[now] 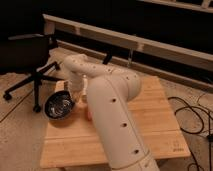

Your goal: Pick up the ceramic bowl

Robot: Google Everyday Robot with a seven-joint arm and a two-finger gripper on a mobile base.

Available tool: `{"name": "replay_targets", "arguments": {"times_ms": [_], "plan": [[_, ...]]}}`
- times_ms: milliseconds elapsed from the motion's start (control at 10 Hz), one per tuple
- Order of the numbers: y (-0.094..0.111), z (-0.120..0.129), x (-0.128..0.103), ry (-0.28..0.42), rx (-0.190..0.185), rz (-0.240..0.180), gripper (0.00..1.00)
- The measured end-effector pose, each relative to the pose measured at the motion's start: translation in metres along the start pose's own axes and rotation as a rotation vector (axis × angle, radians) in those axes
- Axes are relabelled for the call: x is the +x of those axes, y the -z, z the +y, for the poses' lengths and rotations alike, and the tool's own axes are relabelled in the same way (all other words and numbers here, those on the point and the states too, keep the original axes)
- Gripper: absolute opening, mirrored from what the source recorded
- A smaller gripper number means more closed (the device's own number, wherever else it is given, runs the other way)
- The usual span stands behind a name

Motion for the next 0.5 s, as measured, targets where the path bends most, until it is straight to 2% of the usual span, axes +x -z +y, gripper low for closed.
{"name": "replay_targets", "arguments": {"times_ms": [200,400,500], "plan": [[0.032,0.01,-0.001,0.056,0.017,-0.083,0.0],[0.058,0.008,0.002,0.064,0.037,-0.146,0.0],[0.064,0.006,0.003,0.058,0.041,-0.161,0.0]]}}
